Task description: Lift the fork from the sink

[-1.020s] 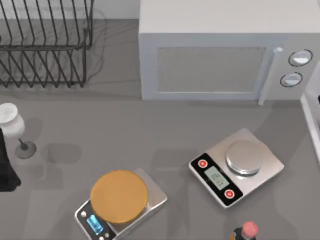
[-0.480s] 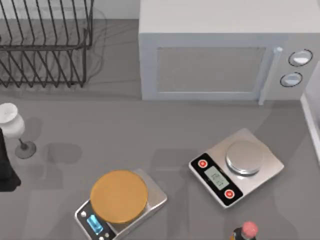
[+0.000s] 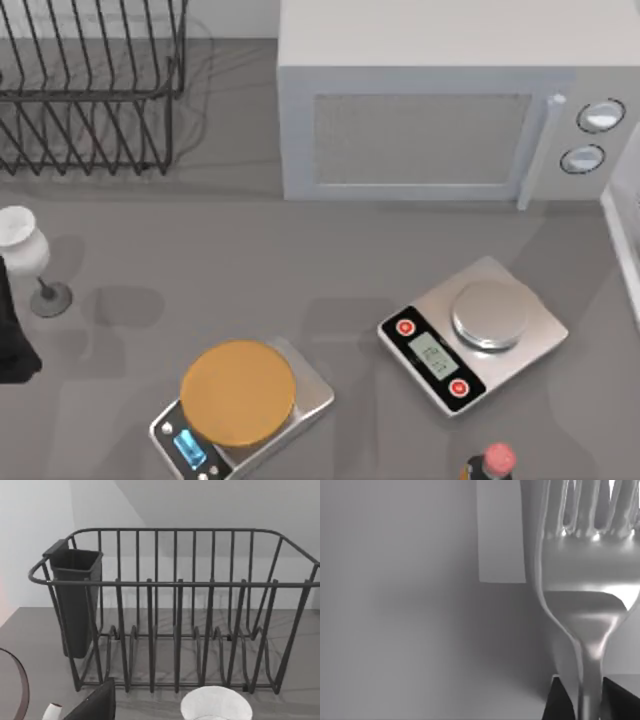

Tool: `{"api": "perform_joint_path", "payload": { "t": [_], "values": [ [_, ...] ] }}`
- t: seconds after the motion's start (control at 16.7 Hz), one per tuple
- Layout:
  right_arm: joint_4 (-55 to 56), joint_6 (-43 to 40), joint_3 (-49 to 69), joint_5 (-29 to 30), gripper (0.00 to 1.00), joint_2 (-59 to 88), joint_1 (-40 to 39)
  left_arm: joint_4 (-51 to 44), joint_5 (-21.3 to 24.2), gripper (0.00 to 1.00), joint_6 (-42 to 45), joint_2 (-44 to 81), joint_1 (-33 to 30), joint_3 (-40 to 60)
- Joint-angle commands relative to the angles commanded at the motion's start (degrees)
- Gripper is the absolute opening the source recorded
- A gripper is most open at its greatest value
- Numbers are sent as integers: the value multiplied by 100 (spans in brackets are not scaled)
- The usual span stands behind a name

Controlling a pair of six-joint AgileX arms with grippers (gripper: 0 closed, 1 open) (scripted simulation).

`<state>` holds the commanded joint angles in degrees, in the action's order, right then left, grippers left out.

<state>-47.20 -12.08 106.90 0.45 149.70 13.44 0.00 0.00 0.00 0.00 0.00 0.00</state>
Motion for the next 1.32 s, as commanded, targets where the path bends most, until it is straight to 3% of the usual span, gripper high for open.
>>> {"api": "perform_joint_path", "payload": {
  "t": [0.42,0.96,1.32],
  "values": [
    [-299,44,269,-58,0,-318,-12,0,0,100,0,0,0,0],
    [-2710,30,1827,-68,0,-1099,-5,0,0,100,0,0,0,0],
    [-2799,50,1886,-70,0,-1158,-15,0,0,100,0,0,0,0]
  ]
}}
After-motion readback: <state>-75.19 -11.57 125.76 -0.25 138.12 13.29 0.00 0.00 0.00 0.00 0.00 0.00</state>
